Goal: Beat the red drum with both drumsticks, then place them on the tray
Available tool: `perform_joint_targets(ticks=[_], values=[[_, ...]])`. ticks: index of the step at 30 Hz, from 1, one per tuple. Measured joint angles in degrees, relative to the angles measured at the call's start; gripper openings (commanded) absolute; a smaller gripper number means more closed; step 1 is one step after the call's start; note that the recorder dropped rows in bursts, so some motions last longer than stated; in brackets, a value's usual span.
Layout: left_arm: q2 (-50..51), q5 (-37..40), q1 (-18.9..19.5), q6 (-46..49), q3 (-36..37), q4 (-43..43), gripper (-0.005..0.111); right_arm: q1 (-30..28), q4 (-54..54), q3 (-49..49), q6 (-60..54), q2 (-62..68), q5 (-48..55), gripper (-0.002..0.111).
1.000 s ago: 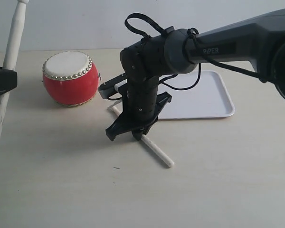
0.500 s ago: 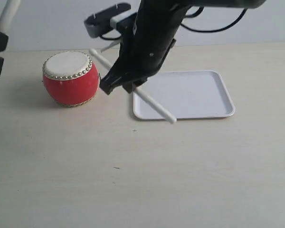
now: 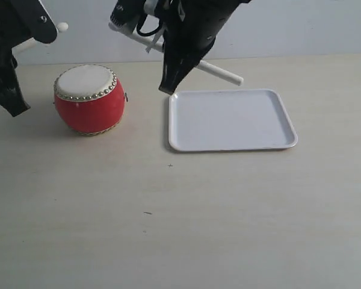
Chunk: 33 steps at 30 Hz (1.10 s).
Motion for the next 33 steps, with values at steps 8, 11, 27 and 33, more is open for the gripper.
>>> perform_joint_targets(ticks=[8,11,27,33], values=[[7.8,-2.6,7.3,-1.5,0.0,9.0,0.0,4.0,-16.0,0.0,4.0,8.2,-9.3,0.0],[10.2,-6.8,9.9,-7.9,0.0,9.2,0.0,5.2,-24.2,-0.3,16.0,10.3,-10.4,0.0],[16.1,-17.8,12.2,-26.3,0.0,7.7,0.0,5.2,-6.2,-24.2,14.1,22.4,14.8,0.0],[16.1,-13.9,12.2,-21.2,0.0,7.4,0.0,5.2,-6.0,-27.3,12.5,25.7,19.8,0.0]])
